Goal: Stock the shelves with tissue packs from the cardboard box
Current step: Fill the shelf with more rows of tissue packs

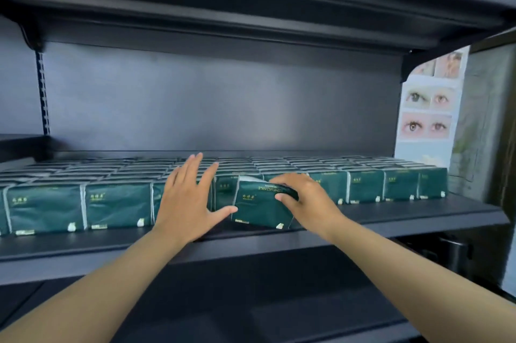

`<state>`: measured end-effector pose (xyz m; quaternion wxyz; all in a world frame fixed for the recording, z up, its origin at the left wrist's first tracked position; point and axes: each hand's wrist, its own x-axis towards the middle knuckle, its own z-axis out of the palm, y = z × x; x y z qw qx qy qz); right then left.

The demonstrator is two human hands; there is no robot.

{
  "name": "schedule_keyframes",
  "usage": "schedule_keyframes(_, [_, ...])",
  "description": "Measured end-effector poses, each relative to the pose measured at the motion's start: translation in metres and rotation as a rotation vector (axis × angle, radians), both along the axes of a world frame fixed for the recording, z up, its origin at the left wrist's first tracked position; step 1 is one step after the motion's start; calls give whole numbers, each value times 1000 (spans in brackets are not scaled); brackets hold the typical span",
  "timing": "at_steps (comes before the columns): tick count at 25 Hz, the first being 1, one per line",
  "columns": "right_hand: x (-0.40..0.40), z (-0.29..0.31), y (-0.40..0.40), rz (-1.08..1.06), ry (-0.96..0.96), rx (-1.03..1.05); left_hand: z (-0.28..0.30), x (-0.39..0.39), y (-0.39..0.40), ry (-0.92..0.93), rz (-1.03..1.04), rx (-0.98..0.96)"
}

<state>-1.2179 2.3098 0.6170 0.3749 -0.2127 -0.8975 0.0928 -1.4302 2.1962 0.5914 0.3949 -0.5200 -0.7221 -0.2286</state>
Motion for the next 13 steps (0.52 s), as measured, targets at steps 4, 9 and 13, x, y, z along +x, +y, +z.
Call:
schedule_keyframes(4, [-54,-10,38,44,-40,46,-22,-35,22,-59,106,-22])
schedule_keyframes(9, [-86,-23,54,81,-119,175,-35,-48,31,-33,94,61])
schedule_keyframes(13, [-76,-24,49,51,-90,282,-31,-45,26,-16,50,81])
